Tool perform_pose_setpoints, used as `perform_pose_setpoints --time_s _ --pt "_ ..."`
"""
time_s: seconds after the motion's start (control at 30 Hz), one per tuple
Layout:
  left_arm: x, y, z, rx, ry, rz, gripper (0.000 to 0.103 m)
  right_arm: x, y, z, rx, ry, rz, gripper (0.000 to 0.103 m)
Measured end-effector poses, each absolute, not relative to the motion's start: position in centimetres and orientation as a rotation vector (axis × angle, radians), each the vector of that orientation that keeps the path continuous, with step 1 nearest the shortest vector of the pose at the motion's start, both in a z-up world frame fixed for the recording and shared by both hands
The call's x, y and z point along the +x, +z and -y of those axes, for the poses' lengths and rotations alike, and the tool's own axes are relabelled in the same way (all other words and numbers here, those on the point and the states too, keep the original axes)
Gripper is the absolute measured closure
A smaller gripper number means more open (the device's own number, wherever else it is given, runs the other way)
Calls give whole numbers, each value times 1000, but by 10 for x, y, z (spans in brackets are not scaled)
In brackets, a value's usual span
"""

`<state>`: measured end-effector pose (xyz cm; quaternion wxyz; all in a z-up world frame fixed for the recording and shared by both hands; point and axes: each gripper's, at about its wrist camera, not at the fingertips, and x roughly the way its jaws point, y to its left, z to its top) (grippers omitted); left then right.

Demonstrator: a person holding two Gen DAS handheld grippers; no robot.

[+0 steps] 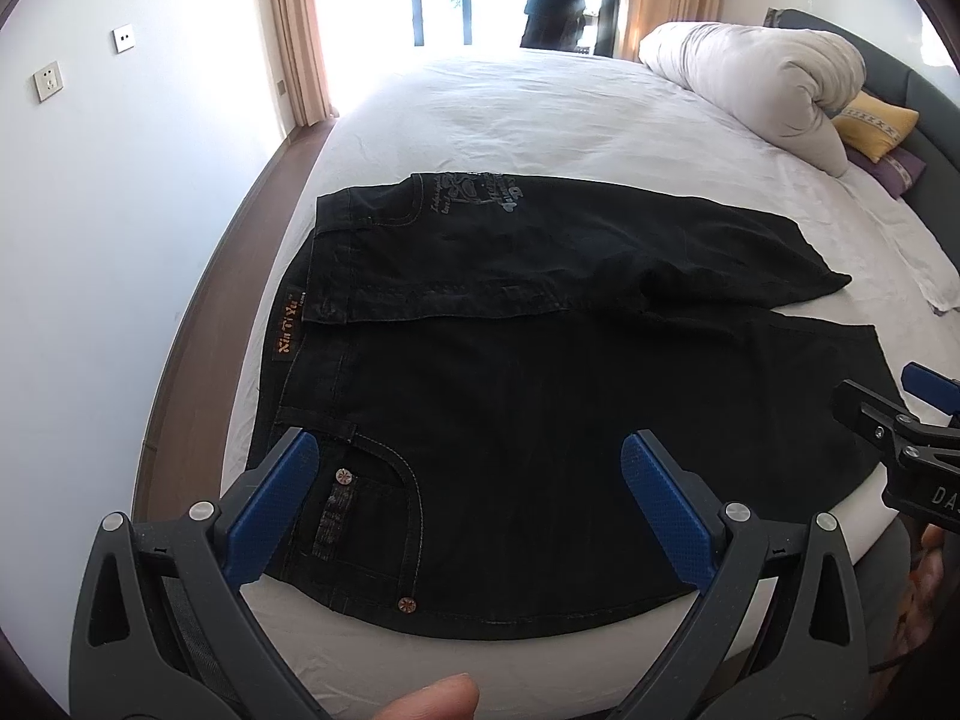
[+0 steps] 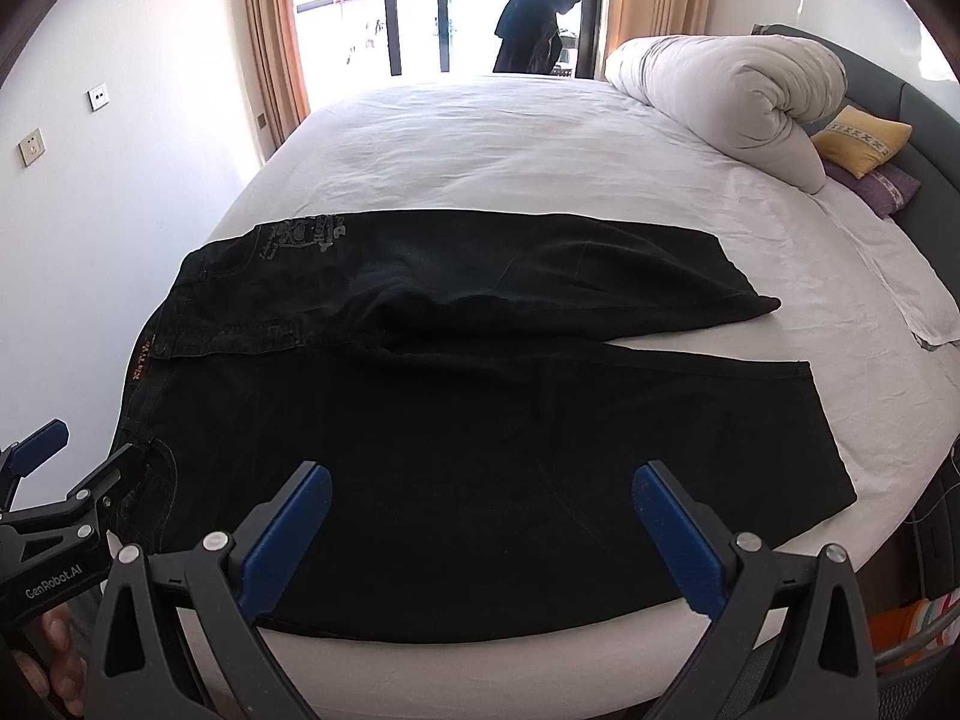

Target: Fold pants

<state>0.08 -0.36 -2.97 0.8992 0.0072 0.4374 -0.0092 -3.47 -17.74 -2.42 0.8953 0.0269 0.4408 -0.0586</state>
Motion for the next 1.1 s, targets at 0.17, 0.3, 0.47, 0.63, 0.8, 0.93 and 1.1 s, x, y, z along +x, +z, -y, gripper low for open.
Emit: perform_pose_setpoints --time_s 0.17,0.3,0.47,0.63,0.8,0.93,1.1 --pt "35 -39 -14 0 -91 -952 0 -23 -31 189 82 -28 -927 0" --pt "81 -47 -30 8 -179 -961 0 -5 -35 204 74 74 -926 0" --pt "159 -37 -42 158 -186 -967 0 30 -33 223 19 194 -900 0" --pt "259 -33 -50 330 -217 -915 0 72 -37 242 -21 295 -916 7" --pt "341 -66 -55 424 -379 -1060 0 111 -45 256 -59 386 -936 13" --pt "378 -89 -58 423 -475 -1148 2 135 -55 260 -87 421 -969 18" --pt "401 -122 -60 389 -541 -1264 20 156 -69 257 -93 480 -995 19"
